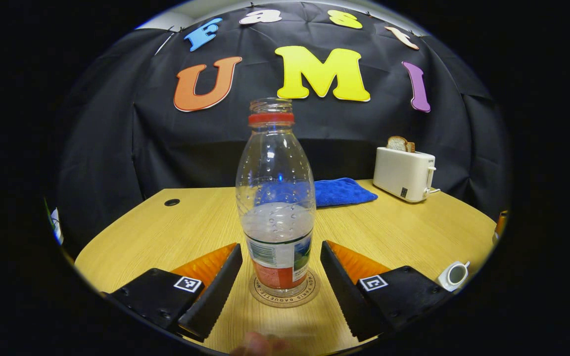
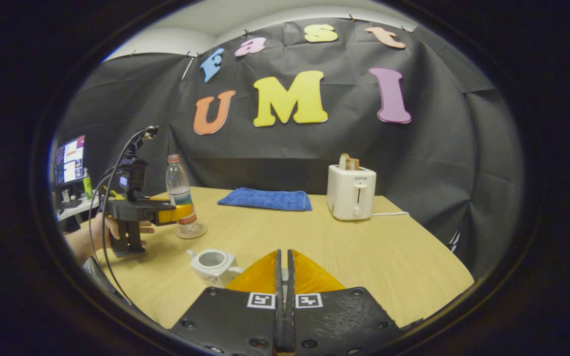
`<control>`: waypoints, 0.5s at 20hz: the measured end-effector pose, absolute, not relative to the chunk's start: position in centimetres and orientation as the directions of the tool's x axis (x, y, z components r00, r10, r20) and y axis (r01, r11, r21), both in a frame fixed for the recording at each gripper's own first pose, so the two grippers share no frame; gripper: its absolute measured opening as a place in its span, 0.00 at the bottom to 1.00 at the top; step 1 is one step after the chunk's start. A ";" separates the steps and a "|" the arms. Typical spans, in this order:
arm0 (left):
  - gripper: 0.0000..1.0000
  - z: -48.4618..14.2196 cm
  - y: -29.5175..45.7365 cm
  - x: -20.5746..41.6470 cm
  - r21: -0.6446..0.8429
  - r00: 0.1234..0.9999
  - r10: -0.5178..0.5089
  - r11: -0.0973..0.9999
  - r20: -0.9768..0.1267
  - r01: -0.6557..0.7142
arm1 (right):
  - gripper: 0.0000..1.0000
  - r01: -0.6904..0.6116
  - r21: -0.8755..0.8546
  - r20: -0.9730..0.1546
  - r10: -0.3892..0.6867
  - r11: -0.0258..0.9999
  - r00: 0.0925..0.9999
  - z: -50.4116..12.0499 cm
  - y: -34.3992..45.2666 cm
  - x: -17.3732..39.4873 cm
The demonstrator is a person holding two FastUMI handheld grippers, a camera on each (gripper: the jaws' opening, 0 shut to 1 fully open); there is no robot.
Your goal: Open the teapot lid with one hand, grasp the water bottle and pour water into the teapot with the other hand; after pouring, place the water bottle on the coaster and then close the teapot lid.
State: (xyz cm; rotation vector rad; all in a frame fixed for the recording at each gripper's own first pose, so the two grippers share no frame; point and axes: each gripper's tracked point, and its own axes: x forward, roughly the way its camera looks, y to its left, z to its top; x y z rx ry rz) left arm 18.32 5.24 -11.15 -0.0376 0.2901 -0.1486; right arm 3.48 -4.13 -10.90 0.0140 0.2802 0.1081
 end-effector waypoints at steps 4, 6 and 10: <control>0.99 -12.6 6.2 16.7 -0.071 0.931 -0.112 0.993 -0.346 0.093 | 0.00 -0.134 0.033 -0.271 0.138 0.990 0.953 -10.8 -2.3 4.0; 0.99 -12.9 7.2 15.1 -0.072 0.934 -0.080 0.996 -0.350 0.058 | 0.00 -0.162 0.035 -0.264 0.166 0.986 0.950 -10.6 -0.5 4.7; 0.99 -12.3 9.5 10.0 -0.112 0.941 -0.043 0.994 -0.336 0.005 | 0.00 -0.265 0.049 -0.228 0.269 0.963 0.936 -10.1 4.3 6.7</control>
